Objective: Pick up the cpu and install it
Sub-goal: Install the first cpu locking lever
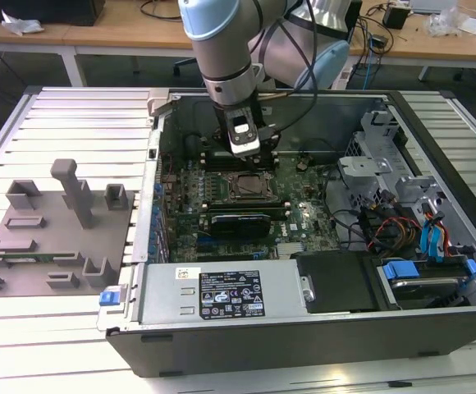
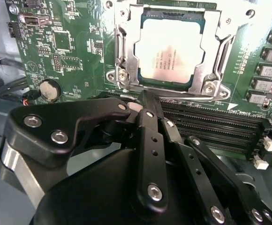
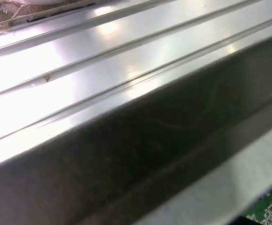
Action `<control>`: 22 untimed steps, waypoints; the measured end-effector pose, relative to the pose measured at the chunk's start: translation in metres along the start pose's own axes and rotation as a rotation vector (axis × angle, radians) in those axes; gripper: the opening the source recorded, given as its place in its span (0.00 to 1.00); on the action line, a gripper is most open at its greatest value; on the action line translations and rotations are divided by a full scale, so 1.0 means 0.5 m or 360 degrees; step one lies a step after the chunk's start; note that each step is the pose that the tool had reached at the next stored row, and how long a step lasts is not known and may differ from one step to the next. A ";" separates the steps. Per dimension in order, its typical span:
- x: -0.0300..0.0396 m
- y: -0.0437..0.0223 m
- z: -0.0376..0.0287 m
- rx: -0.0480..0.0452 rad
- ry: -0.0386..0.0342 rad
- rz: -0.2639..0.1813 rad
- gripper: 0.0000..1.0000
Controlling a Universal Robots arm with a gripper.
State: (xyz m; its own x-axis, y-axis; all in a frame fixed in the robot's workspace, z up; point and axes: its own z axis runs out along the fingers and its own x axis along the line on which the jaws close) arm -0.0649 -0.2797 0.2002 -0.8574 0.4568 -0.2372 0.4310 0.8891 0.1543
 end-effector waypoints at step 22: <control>0.013 0.002 0.008 0.0013 -0.0014 0.0037 0.11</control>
State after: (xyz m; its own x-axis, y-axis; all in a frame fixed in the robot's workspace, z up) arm -0.0689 -0.2758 0.1949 -0.8446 0.4776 -0.2418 0.4533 0.8784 0.1518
